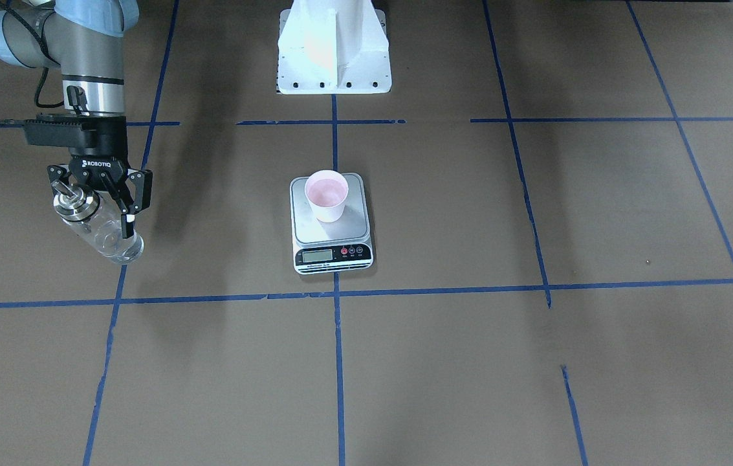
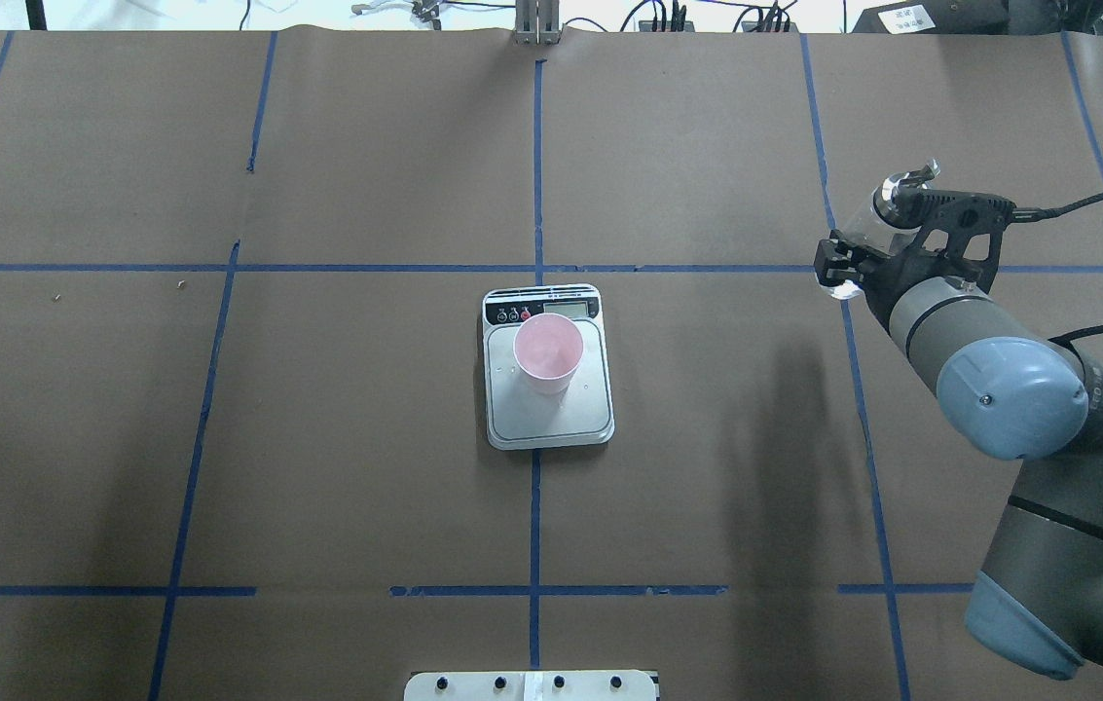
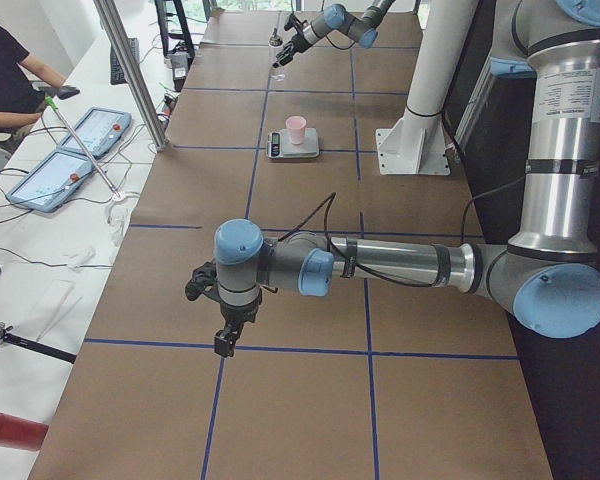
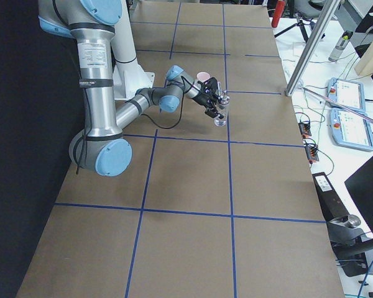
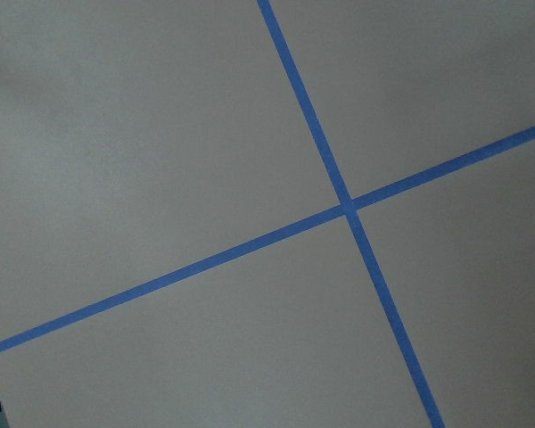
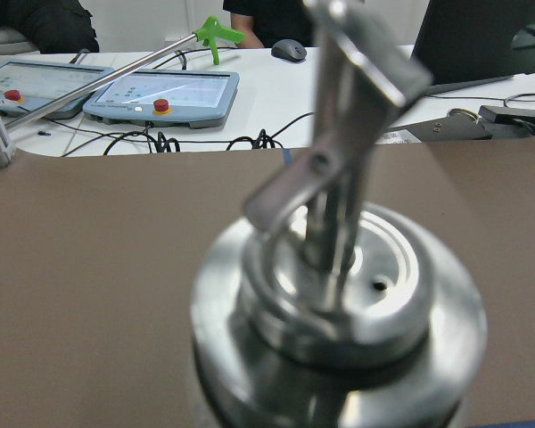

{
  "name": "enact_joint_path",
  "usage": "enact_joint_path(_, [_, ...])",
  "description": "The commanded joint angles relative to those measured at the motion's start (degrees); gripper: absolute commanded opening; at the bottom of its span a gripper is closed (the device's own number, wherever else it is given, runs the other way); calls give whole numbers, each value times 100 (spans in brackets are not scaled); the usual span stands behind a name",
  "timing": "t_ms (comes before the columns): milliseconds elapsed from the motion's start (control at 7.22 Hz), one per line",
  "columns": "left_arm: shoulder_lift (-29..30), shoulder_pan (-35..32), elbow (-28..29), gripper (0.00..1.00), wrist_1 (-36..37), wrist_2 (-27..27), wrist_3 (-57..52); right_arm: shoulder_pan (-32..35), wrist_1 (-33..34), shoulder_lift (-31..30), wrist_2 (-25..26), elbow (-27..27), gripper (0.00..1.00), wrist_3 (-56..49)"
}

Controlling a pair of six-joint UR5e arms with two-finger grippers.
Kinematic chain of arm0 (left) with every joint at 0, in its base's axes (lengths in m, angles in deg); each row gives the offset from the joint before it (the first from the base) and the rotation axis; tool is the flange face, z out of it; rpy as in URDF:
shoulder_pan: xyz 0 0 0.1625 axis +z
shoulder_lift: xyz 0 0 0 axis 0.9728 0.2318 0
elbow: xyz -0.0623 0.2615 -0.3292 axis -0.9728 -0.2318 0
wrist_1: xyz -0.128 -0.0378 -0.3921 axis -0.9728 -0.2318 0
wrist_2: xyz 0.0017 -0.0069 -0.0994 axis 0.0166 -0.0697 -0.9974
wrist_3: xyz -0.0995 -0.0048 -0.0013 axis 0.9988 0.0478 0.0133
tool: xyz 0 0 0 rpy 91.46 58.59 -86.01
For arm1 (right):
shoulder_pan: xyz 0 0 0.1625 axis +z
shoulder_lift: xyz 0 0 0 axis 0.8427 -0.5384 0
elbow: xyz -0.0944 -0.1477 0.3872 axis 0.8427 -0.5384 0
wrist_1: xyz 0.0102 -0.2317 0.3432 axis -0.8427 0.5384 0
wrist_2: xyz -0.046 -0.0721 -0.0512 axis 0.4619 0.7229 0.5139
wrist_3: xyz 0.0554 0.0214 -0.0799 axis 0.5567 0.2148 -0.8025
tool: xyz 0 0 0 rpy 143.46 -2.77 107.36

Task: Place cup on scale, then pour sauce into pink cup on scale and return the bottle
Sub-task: 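Lower the bottle onto the table with the right gripper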

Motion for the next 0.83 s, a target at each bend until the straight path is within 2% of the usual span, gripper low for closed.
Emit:
enact_joint_path(0, [-2, 0, 4, 100, -7, 0, 0, -286, -50, -70, 54, -231, 0, 91])
enact_joint_path(139, [-2, 0, 4, 100, -7, 0, 0, -366, -85, -70, 263, -310, 0, 135])
enact_joint_path(693, [-2, 0, -5, 100, -24, 0, 0, -402, -156, -88, 257, -504, 0, 627])
